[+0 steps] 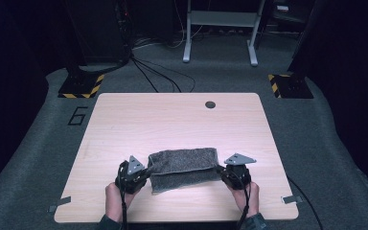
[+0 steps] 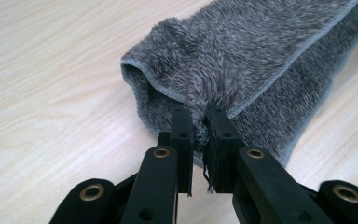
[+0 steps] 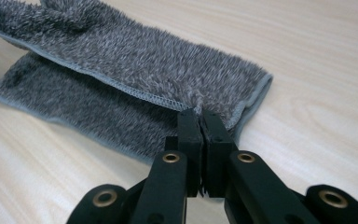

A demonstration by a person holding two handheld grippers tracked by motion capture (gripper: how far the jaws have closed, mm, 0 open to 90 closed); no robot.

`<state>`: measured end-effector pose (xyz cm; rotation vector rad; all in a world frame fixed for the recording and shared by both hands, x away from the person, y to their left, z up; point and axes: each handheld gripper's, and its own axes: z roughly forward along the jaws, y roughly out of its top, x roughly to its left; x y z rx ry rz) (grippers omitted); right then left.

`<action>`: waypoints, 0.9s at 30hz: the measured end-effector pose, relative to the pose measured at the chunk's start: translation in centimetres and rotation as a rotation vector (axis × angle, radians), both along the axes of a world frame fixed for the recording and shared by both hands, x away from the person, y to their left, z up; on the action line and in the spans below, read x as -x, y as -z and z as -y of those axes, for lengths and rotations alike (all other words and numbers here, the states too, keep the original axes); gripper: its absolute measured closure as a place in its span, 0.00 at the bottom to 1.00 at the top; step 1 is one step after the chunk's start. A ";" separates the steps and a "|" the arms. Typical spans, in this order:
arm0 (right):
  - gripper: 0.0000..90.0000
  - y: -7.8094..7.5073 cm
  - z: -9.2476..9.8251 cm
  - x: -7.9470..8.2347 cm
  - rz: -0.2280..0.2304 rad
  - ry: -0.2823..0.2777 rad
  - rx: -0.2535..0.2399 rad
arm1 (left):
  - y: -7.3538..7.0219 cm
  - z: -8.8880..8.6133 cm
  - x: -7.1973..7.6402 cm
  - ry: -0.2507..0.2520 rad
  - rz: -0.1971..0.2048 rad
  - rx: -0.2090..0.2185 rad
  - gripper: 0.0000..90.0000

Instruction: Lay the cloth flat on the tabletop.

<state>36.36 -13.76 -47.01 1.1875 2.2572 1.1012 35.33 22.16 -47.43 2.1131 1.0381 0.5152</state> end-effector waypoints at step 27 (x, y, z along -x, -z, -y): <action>0.99 -4.7 -2.6 -14.3 0.031 0.045 0.082 | -4.0 -1.4 -15.4 -0.059 -0.077 0.053 0.96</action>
